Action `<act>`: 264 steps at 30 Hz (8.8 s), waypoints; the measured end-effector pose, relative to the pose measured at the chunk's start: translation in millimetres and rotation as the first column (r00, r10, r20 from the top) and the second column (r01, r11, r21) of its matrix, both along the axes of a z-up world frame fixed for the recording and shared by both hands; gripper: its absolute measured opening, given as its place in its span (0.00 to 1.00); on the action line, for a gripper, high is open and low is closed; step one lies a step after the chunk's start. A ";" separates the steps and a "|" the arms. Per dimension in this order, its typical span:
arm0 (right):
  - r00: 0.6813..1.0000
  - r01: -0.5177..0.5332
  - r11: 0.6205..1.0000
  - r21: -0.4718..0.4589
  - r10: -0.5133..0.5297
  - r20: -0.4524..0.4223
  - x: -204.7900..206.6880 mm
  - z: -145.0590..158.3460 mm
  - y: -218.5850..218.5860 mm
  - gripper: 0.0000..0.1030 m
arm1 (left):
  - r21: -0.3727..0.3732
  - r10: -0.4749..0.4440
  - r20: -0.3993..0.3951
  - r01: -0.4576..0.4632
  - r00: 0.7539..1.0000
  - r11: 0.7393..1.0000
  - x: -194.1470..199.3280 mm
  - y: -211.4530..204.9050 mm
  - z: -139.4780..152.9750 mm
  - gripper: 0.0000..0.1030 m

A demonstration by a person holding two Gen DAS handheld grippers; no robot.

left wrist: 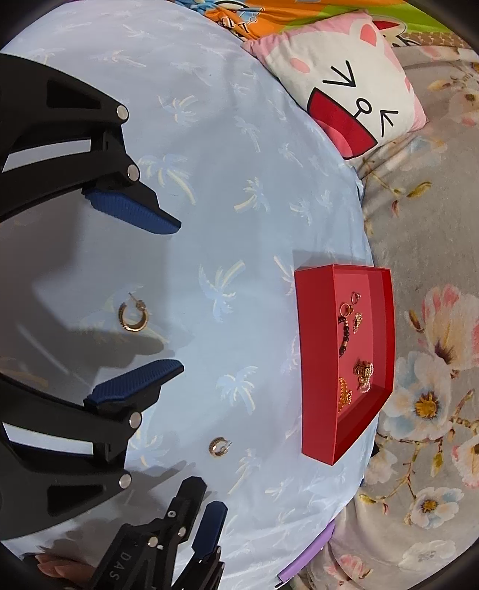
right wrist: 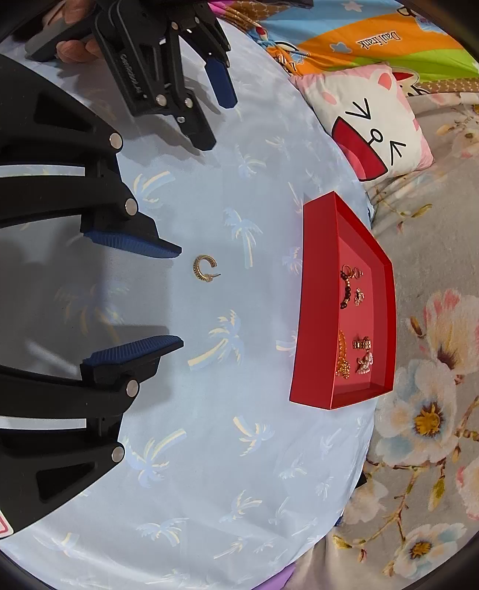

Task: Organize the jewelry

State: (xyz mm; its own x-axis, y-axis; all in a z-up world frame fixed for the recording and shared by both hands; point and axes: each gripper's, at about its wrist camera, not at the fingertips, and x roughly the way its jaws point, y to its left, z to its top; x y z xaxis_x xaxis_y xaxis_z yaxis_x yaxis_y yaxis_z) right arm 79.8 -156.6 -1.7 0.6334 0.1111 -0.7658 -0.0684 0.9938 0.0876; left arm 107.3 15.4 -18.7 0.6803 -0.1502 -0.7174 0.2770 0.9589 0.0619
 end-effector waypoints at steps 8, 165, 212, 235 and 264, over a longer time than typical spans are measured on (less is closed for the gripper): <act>1.000 -0.017 1.000 -0.019 0.017 -0.004 -0.7 -0.8 6.1 0.46 | -0.030 -0.044 -0.031 0.044 0.999 0.999 -19.2 8.8 -3.1 0.74; 0.994 0.095 0.995 0.041 -0.092 -0.062 284.9 10.5 -36.9 0.17 | -0.047 0.035 -0.093 -0.040 0.995 0.998 284.8 -85.7 29.9 0.20; 0.974 0.191 0.981 -0.038 -0.185 0.128 63.3 18.3 -19.3 0.70 | 0.026 0.058 0.094 -0.060 0.994 0.998 76.5 -63.5 28.0 0.59; 0.966 0.214 0.975 -0.055 -0.203 0.161 54.5 4.6 -24.3 0.80 | 0.012 0.121 0.135 -0.124 0.983 0.992 69.7 -52.8 25.5 0.88; 0.964 0.221 0.973 -0.072 -0.207 0.167 54.2 6.4 -22.6 0.80 | 0.046 0.146 0.168 -0.155 0.975 0.987 67.0 -55.0 26.8 0.88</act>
